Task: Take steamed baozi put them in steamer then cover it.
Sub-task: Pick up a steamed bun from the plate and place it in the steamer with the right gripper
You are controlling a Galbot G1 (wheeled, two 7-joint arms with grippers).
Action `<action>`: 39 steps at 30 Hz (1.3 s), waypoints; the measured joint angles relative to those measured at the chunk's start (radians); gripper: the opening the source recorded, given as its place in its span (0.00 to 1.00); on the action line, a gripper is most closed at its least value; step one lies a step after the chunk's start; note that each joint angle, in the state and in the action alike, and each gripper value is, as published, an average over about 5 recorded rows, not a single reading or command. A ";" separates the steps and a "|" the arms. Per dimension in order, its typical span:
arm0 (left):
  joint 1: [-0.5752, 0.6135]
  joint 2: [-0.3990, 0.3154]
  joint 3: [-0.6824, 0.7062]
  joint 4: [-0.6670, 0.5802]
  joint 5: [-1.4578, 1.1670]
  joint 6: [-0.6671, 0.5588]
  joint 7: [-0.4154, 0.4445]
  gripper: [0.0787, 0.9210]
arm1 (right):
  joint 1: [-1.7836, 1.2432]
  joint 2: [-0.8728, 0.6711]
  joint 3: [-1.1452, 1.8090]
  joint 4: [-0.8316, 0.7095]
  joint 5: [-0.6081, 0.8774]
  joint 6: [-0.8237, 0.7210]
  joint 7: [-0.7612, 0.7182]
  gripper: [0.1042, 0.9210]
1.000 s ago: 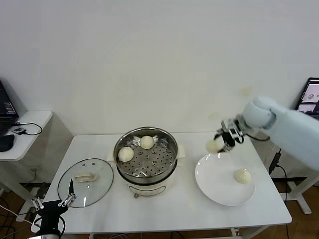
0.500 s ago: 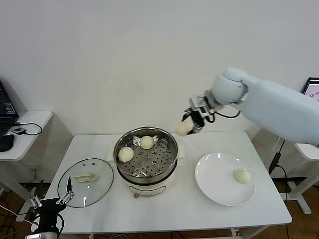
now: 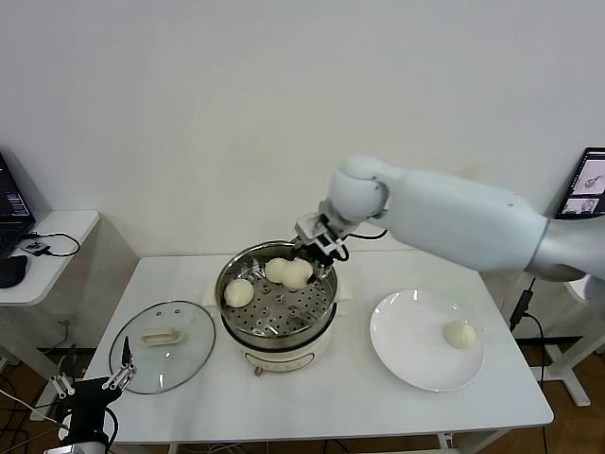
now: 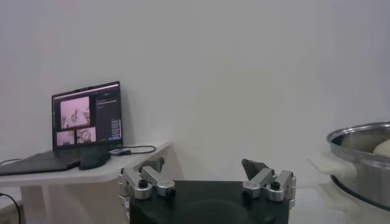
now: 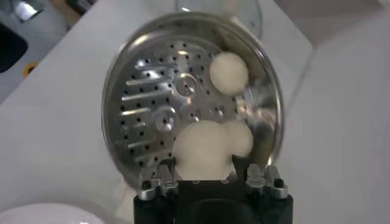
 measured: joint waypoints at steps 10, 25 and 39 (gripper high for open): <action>-0.006 -0.012 0.001 0.003 -0.001 -0.004 -0.002 0.88 | -0.009 0.076 -0.070 -0.002 -0.078 0.154 0.013 0.63; -0.010 -0.020 0.004 0.008 0.000 -0.006 -0.004 0.88 | -0.052 0.109 -0.105 -0.021 -0.190 0.355 0.056 0.64; -0.009 -0.019 0.006 0.005 0.001 -0.008 -0.004 0.88 | -0.053 0.104 -0.112 -0.034 -0.221 0.410 0.067 0.82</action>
